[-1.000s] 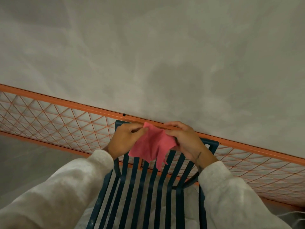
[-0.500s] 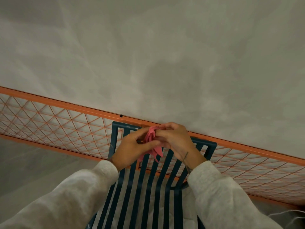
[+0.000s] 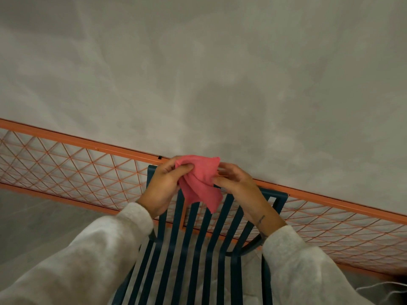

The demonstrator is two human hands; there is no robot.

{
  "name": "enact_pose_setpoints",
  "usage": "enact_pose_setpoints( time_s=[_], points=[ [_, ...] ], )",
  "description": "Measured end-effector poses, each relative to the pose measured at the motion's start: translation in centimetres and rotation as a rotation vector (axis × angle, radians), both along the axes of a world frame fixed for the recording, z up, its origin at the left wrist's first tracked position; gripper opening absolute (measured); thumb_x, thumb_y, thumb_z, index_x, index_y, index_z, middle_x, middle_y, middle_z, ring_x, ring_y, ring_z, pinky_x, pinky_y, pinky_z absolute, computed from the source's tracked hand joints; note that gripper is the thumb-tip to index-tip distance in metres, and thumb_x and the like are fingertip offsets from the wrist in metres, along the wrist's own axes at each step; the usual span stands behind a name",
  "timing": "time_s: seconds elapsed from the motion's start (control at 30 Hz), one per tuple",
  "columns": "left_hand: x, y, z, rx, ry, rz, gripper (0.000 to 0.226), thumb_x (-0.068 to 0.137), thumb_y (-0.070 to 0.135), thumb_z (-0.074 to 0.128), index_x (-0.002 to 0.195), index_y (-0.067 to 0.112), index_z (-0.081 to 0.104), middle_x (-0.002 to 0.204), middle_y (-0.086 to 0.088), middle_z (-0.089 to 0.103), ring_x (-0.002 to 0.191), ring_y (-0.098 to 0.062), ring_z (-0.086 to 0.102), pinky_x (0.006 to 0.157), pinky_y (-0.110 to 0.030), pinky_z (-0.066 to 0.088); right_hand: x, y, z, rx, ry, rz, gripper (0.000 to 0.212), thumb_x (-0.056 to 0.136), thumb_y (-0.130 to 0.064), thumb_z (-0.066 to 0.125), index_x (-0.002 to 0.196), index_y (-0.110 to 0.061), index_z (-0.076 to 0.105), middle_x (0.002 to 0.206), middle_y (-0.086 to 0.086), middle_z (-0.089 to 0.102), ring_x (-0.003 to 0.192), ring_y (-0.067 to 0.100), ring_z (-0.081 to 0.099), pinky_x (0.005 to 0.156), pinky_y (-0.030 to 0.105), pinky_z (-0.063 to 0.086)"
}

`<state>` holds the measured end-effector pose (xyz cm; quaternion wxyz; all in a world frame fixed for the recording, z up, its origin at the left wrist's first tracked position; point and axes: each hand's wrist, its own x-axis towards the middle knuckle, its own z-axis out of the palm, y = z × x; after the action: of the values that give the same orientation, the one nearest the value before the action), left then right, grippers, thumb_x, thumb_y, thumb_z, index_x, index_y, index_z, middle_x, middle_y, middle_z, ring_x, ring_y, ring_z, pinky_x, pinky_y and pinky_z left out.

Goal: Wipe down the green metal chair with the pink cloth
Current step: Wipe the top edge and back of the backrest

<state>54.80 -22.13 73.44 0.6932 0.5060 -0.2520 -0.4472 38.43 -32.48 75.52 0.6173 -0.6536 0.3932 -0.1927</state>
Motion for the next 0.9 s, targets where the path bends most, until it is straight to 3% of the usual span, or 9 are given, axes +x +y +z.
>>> enact_pose_setpoints(
  time_s=[0.07,0.17,0.23,0.33,0.43,0.63,0.73,0.9],
  points=[
    [0.4,0.0,0.4,-0.017,0.022,-0.058,0.022,0.095,0.005,0.053,0.113,0.005,0.066,0.105,-0.009,0.069,0.099,-0.021,0.065,0.091,-0.037,0.052,0.2,0.2,0.1,0.014,-0.037,0.09,0.032,0.086,-0.026,0.073,0.118,-0.026,0.069,0.113,-0.007,0.072,0.108,0.011,0.066,0.09,0.027,0.053],
    [0.9,0.2,0.7,0.005,-0.084,-0.1,0.02,0.094,0.006,0.054,0.11,0.007,0.067,0.105,-0.01,0.069,0.101,-0.024,0.064,0.093,-0.04,0.051,0.7,0.5,0.7,-0.024,-0.106,0.094,0.022,0.089,-0.023,0.07,0.11,-0.018,0.073,0.107,-0.003,0.075,0.101,0.01,0.069,0.083,0.023,0.054],
    [1.4,0.5,1.0,0.071,-0.221,-0.13,0.02,0.09,0.01,0.063,0.109,0.014,0.068,0.108,-0.007,0.07,0.102,-0.023,0.065,0.091,-0.04,0.052,0.9,0.5,1.0,-0.111,-0.075,0.127,0.017,0.09,-0.025,0.069,0.106,-0.021,0.072,0.105,-0.004,0.075,0.099,0.011,0.07,0.082,0.025,0.057],
    [1.8,0.7,2.3,0.156,-0.511,-0.216,0.041,0.077,0.028,0.08,0.115,0.03,0.066,0.11,0.008,0.071,0.102,-0.007,0.067,0.087,-0.027,0.056,1.0,0.8,1.3,-0.247,0.006,0.181,0.014,0.091,-0.031,0.067,0.102,-0.023,0.071,0.098,-0.005,0.075,0.094,0.011,0.071,0.082,0.028,0.059],
    [1.2,0.3,3.3,0.098,-0.663,-0.262,0.038,0.074,0.03,0.082,0.111,0.024,0.071,0.101,0.006,0.074,0.094,-0.008,0.07,0.082,-0.025,0.059,1.3,1.1,1.5,-0.287,0.0,0.153,0.013,0.089,-0.031,0.07,0.099,-0.021,0.072,0.093,-0.003,0.076,0.088,0.012,0.072,0.078,0.029,0.06],
    [1.6,0.2,3.3,0.068,-0.706,-0.188,0.016,0.085,0.023,0.072,0.1,0.018,0.075,0.094,0.004,0.075,0.087,-0.009,0.07,0.076,-0.024,0.058,0.1,1.7,-0.1,-0.176,-0.032,0.193,0.032,0.082,-0.022,0.078,0.113,-0.02,0.07,0.105,-0.005,0.075,0.095,0.007,0.071,0.078,0.023,0.058],
    [1.7,0.4,3.1,0.061,-0.659,-0.166,0.015,0.087,0.025,0.069,0.1,0.02,0.073,0.097,0.007,0.074,0.091,-0.006,0.068,0.077,-0.019,0.057,-0.9,2.1,-1.9,-0.105,0.005,0.193,0.032,0.082,-0.023,0.078,0.113,-0.019,0.07,0.105,-0.004,0.075,0.096,0.011,0.071,0.081,0.03,0.06],
    [2.0,0.8,1.9,0.107,-0.562,-0.078,0.016,0.09,0.033,0.064,0.102,0.024,0.071,0.097,0.011,0.072,0.087,0.001,0.066,0.072,-0.016,0.054,-1.3,3.1,-4.2,-0.074,-0.018,-0.04,0.038,0.078,-0.026,0.081,0.113,-0.024,0.066,0.111,-0.004,0.072,0.102,0.013,0.068,0.081,0.031,0.06]
  ],
)
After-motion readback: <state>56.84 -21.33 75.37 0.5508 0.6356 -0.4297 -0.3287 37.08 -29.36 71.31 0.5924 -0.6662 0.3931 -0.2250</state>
